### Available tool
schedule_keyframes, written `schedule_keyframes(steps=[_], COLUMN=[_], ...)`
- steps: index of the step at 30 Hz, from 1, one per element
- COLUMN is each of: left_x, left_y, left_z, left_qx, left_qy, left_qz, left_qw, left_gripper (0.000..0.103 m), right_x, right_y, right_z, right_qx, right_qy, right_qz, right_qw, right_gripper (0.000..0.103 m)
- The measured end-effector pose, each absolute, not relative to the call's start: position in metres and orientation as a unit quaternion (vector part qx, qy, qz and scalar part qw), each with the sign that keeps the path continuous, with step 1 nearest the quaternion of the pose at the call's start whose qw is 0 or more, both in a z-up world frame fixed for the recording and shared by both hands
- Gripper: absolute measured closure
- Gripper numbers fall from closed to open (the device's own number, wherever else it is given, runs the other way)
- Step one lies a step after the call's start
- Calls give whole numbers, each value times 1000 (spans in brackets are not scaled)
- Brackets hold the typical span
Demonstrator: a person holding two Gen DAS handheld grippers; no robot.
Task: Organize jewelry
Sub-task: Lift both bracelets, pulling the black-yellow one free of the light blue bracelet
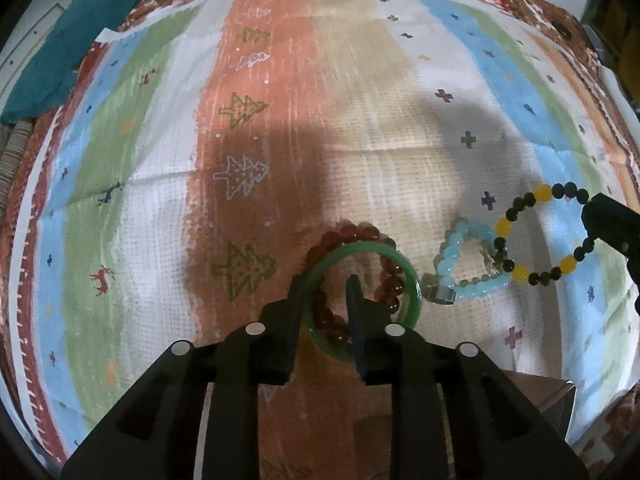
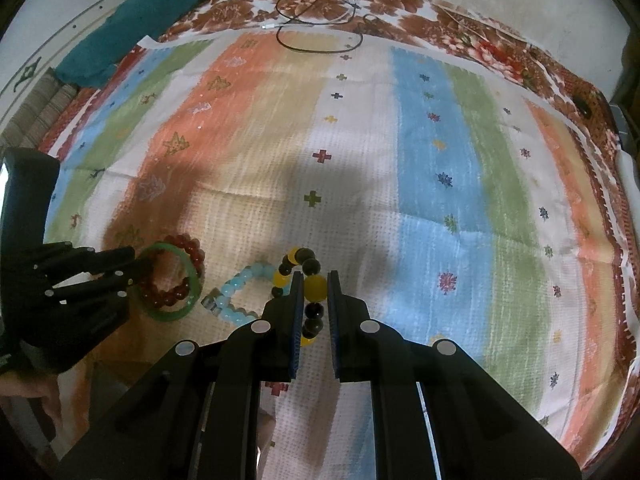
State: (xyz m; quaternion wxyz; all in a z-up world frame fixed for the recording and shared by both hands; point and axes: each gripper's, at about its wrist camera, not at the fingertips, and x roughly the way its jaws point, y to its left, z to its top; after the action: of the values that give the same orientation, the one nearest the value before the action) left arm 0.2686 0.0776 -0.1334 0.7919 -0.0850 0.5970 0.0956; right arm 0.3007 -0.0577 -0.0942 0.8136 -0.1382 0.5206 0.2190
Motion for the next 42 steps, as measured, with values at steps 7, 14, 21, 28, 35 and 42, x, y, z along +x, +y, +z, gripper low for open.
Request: schedule_keyframes(steps=[7,14,21,28,35,42], left_x=[272,277,276,268,260,245], left_y=[80,85,84,79,77,77], left_z=[-140,-151,-148,-138,-117,-85], left_qx=[-88,-94,-82,-63,-59,-67], left_qy=[600,603,594,587,570,538], left_qz=[100,92,91,93,100,103], left_qw=[789,787,795,802,813,834], left_gripper=[79,80,94,95,95,95], right_x=[301,302,306,302,295,284], right_y=[-57,-56,-59,-58,-61,-63], right_z=[-97,-100,-102,-100,-92,-73], right_qx=[-143,-148,-147,-148,-141,-128], right_qy=[524,526,528,527,520,497], right_qz=[220,218,213,216,221,219], right_qw=[810,808,809,808,813,830], right_gripper=[91,91,91,91,91,91])
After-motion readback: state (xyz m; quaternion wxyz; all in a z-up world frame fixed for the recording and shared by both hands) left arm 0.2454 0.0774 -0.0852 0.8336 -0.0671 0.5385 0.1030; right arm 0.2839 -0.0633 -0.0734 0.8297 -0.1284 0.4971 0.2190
